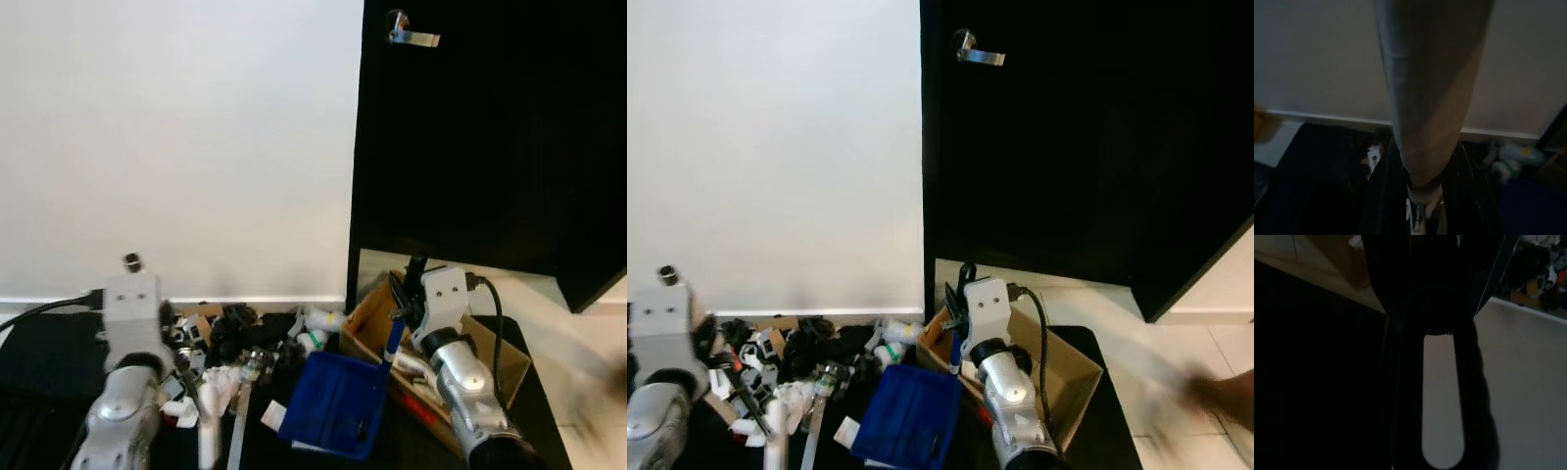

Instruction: Sweep floor

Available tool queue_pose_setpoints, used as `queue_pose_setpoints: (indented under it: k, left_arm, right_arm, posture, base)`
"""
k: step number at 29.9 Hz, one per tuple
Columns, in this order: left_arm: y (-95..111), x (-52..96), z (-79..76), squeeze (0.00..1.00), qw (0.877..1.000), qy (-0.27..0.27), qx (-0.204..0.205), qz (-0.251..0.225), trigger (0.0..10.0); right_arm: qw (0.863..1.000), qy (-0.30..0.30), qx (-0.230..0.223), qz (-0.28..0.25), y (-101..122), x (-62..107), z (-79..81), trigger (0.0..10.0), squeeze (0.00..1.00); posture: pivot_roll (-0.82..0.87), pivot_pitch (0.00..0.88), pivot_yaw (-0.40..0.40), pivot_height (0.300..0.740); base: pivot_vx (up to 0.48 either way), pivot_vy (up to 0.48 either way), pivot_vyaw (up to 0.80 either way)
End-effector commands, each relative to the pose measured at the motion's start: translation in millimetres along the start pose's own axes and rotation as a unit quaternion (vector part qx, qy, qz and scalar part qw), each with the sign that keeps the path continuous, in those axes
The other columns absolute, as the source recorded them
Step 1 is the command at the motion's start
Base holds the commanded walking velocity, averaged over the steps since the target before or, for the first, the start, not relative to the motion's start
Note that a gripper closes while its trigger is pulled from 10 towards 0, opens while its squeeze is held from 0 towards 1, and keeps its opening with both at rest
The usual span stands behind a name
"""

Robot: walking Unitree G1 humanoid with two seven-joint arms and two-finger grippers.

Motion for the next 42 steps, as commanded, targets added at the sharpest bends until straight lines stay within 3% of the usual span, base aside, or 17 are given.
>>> queue_pose_setpoints:
  k: [1, 4, 6, 9, 11, 15, 18, 20, 21, 23, 27, 29, 34, 36, 42]
  left_arm:
    - [-1, 3.1, 6.4, 0.00, 1.000, 0.006, -0.013, -0.004, 10.0]
    - [-4, 5.5, 4.0, 0.00, 1.000, 0.004, -0.014, 0.000, 10.0]
    - [-4, 6.3, -4.2, 0.00, 1.000, -0.002, -0.006, -0.001, 10.0]
    - [-4, 6.0, -5.3, 0.00, 1.000, -0.003, -0.004, -0.002, 10.0]
    - [-2, 4.0, -8.2, 0.00, 1.000, -0.007, -0.003, -0.005, 10.0]
    - [2, 0.3, -9.5, 0.00, 1.000, -0.011, -0.003, -0.012, 10.0]
    - [3, -0.3, -11.5, 0.00, 1.000, -0.023, -0.001, -0.014, 10.0]
    - [4, 1.4, -20.2, 0.00, 0.998, -0.066, -0.001, -0.017, 10.0]
    - [4, 1.4, -20.2, 0.00, 0.998, -0.066, -0.001, -0.017, 10.0]
    - [5, 6.6, -32.0, 0.00, 0.992, -0.127, 0.002, -0.021, 10.0]
    - [6, 12.6, -42.9, 0.00, 0.983, -0.184, 0.001, -0.024, 10.0]
    - [9, 13.4, -50.6, 0.00, 0.976, -0.215, -0.010, -0.037, 10.0]
    - [10, 8.7, -53.7, 0.00, 0.974, -0.221, -0.018, -0.044, 10.0]
    - [9, 5.8, -51.8, 0.00, 0.975, -0.214, -0.033, -0.046, 10.0]
    - [11, 5.3, -44.3, 0.00, 0.975, -0.212, -0.041, -0.050, 10.0]
  right_arm:
    - [1.000, -0.003, -0.006, -0.019, 5, 2.1, 0.8, 10.0, 0.00]
    - [1.000, -0.001, -0.010, -0.005, -2, 5.8, 0.8, 10.0, 0.00]
    - [0.999, 0.038, -0.020, 0.030, -12, 10.6, 4.5, 10.0, 0.00]
    - [0.998, 0.050, -0.021, 0.036, -13, 11.5, 6.6, 10.0, 0.00]
    - [0.994, 0.096, -0.019, 0.052, -14, 12.3, 14.7, 10.0, 0.00]
    - [0.990, 0.130, 0.017, 0.058, -9, 10.9, 7.3, 10.0, 0.00]
    - [0.989, 0.127, 0.046, 0.057, -3, 10.1, -7.0, 10.0, 0.00]
    - [0.989, 0.114, 0.079, 0.052, 3, 10.7, -21.0, 10.0, 0.00]
    - [0.989, 0.114, 0.079, 0.052, 3, 10.7, -21.0, 10.0, 0.00]
    - [0.992, 0.096, 0.065, 0.048, 5, 12.9, -26.2, 10.0, 0.00]
    - [0.994, 0.085, 0.047, 0.051, 1, 17.2, -24.4, 10.0, 0.00]
    - [0.993, 0.088, 0.023, 0.076, -14, 27.2, -11.5, 10.0, 0.00]
    - [0.992, 0.079, 0.021, 0.091, -26, 33.0, -4.9, 10.0, 0.00]
    - [0.991, 0.088, 0.044, 0.094, -29, 34.0, -0.9, 10.0, 0.00]
    - [0.991, 0.090, 0.062, 0.082, -22, 29.2, -2.3, 10.0, 0.00]
  posture:
    - [0.12, 0.132, 0.009, 0.740]
    - [0.12, 0.130, 0.006, 0.740]
    - [0.12, 0.127, 0.007, 0.740]
    - [0.12, 0.127, 0.007, 0.740]
    - [0.11, 0.123, 0.008, 0.740]
    - [0.11, 0.120, 0.010, 0.740]
    - [0.11, 0.118, 0.010, 0.740]
    - [0.11, 0.119, 0.010, 0.740]
    - [0.11, 0.119, 0.010, 0.740]
    - [0.11, 0.119, 0.007, 0.740]
    - [0.10, 0.120, 0.008, 0.740]
    - [0.10, 0.120, 0.010, 0.740]
    - [0.10, 0.121, 0.016, 0.740]
    - [0.10, 0.124, 0.022, 0.740]
    - [0.10, 0.134, 0.031, 0.740]
  base:
    - [0.000, 0.000, 0.00]
    - [0.000, 0.000, 0.00]
    - [0.000, 0.000, 0.00]
    - [0.000, 0.000, 0.00]
    - [0.000, 0.000, 0.00]
    - [0.000, 0.000, 0.00]
    - [0.000, 0.000, 0.00]
    - [0.000, 0.000, 0.00]
    - [0.000, 0.000, 0.00]
    - [0.000, 0.000, 0.00]
    - [0.000, 0.000, 0.00]
    - [0.000, 0.000, 0.00]
    - [0.000, 0.000, 0.00]
    - [0.000, 0.000, 0.00]
    - [0.000, 0.000, 0.00]
Point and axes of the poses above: a point about 5 cm out from each wrist's last joint towards the gripper, its own x axis pointing back from the gripper into the wrist, its own y axis along the axis of the wrist's last joint, z = x × y, the point moved 3 cm from there along -x, pointing out of the wrist towards the gripper, and after that the axes turned 7 degrees about -x, right-handed, at the moved point
